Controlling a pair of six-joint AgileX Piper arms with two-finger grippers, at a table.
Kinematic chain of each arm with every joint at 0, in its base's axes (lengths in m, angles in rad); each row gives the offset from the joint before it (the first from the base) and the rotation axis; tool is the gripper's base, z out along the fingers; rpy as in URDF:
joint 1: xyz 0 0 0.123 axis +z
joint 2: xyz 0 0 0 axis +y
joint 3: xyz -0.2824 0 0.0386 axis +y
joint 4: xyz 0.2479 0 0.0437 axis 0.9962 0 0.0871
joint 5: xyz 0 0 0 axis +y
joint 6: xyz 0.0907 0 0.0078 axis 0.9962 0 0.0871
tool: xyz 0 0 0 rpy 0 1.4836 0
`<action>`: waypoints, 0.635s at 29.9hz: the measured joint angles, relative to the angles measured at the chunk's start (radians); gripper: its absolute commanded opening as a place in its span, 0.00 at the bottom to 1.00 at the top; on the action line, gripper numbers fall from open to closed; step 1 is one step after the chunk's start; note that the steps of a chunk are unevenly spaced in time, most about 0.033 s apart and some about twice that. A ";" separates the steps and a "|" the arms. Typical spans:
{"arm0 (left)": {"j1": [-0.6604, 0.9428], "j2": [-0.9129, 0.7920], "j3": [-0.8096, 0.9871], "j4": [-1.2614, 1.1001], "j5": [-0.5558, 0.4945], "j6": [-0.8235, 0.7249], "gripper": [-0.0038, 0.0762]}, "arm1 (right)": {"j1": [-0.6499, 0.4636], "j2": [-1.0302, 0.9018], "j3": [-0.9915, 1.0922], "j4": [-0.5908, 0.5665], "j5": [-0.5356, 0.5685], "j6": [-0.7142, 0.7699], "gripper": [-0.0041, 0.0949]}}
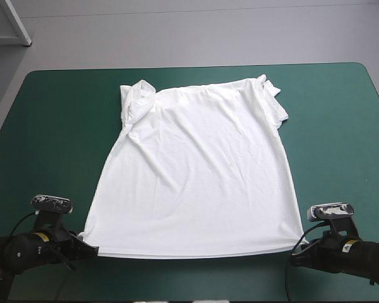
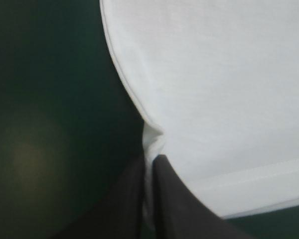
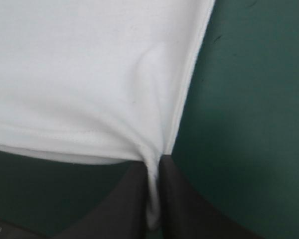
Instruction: Fold the cloth
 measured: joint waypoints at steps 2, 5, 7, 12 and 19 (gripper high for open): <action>0.000 0.016 0.000 -0.001 0.022 0.000 0.07 | 0.000 0.000 0.002 0.000 0.024 -0.002 0.41; 0.000 0.050 0.000 -0.002 0.068 0.001 0.12 | 0.000 0.000 0.004 0.002 0.046 -0.004 0.58; 0.000 0.075 0.000 -0.003 0.106 0.018 0.20 | 0.000 0.000 0.004 0.003 0.049 -0.004 0.59; 0.000 0.108 0.000 -0.054 0.142 0.077 0.52 | 0.000 0.000 0.004 0.007 0.046 -0.004 0.58; 0.000 0.108 -0.016 -0.057 0.144 0.075 0.61 | 0.000 0.000 0.004 0.006 -0.006 -0.003 0.58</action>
